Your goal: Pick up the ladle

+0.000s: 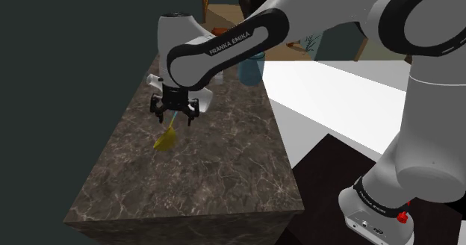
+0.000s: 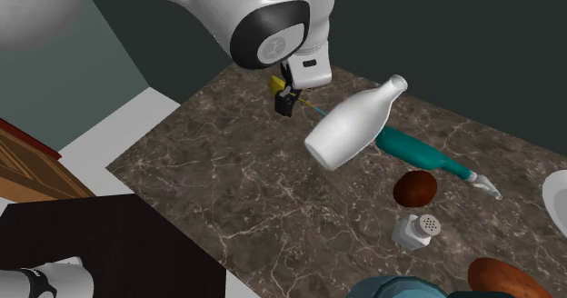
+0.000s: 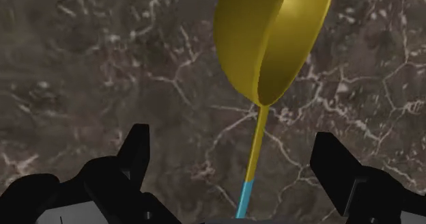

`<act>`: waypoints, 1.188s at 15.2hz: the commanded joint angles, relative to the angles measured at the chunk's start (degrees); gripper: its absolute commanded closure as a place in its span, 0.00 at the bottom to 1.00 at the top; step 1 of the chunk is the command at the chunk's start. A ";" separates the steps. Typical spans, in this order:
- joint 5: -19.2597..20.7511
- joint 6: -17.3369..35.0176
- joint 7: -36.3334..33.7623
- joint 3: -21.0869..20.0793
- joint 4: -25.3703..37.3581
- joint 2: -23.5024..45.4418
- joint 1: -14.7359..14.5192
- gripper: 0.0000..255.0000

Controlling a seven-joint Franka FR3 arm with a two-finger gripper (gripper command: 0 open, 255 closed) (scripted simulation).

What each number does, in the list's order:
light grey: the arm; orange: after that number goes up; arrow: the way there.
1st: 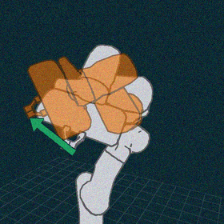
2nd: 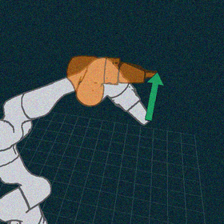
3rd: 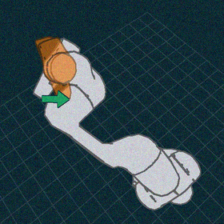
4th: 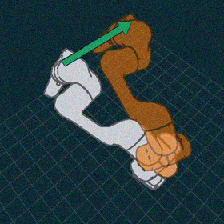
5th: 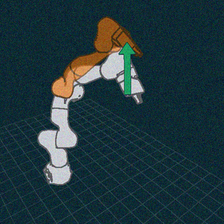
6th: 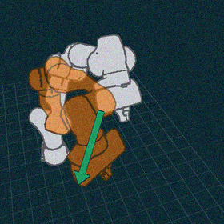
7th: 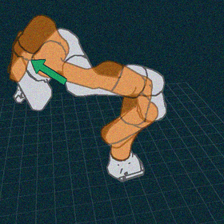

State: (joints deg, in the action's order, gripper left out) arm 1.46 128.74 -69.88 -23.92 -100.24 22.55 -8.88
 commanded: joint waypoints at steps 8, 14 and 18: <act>0.96 3.94 -0.57 0.57 -1.38 2.59 -0.60 1.00; 0.98 3.99 -0.57 0.58 -1.38 2.65 -0.61 1.00; 0.82 3.39 -0.52 0.49 -1.17 2.24 -0.51 1.00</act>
State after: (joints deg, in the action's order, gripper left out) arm 2.35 132.47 -70.42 -23.39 -101.52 24.99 -9.43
